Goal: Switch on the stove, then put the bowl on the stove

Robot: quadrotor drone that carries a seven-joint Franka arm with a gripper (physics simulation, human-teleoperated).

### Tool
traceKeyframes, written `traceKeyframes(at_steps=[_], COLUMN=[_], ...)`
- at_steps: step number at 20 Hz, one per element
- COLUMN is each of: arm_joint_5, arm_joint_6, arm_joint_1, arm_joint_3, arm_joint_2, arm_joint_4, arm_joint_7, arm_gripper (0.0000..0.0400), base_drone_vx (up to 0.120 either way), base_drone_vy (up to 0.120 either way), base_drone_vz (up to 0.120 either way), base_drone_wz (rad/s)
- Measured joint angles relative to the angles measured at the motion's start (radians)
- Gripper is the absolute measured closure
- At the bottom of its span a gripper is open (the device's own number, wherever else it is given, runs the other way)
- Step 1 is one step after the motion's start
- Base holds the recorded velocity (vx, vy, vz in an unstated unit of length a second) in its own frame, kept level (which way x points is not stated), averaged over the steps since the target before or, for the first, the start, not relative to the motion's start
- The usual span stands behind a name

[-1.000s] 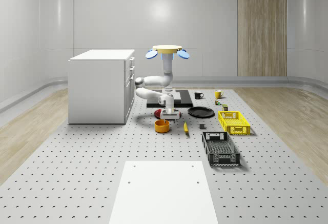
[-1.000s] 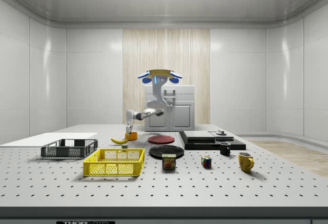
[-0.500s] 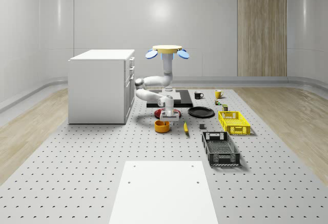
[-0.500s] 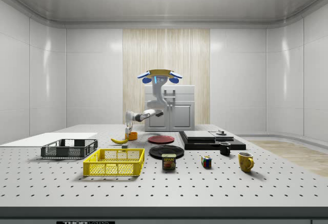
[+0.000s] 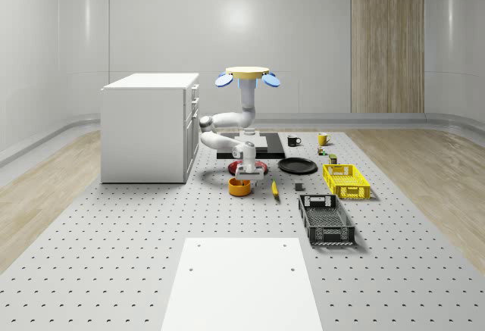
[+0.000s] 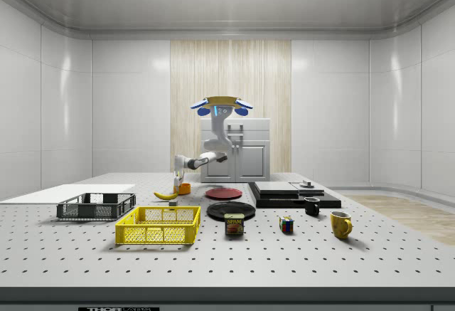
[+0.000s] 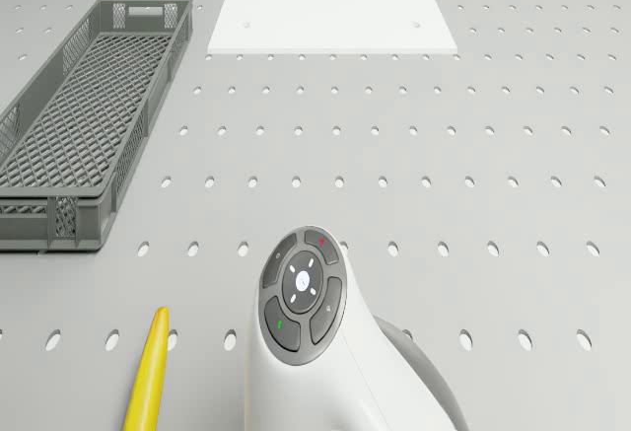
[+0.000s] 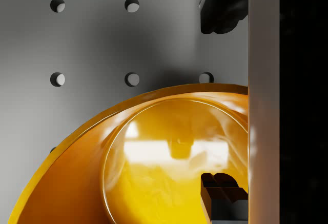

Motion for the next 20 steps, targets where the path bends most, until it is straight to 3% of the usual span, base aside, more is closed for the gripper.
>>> traceKeyframes(at_steps=[3, 6, 10, 15, 20], arm_joint_5=[-0.002, -0.004, -0.005, 0.013, 0.052], arm_joint_6=[-0.003, -0.005, -0.008, -0.025, -0.049], arm_joint_1=[0.0, 0.001, 0.003, 0.011, 0.021], arm_joint_3=[-0.001, -0.001, -0.002, 0.02, 0.063], arm_joint_2=[0.003, 0.006, 0.01, 0.01, 0.008], arm_joint_4=[0.0, 0.0, 0.0, -0.014, -0.038], arm_joint_7=[0.0, -0.001, -0.002, -0.003, -0.001], arm_gripper=[0.018, 0.0243, 0.0279, 0.0294, 0.0298], base_drone_vx=[0.0, 0.0, 0.0, 0.0, -0.064], base_drone_vy=[0.0, 0.0, 0.0, 0.0, 0.056], base_drone_vz=[0.0, 0.0, 0.0, 0.0, 0.12], base_drone_wz=[0.0, 0.0, 0.0, 0.0, 0.0])
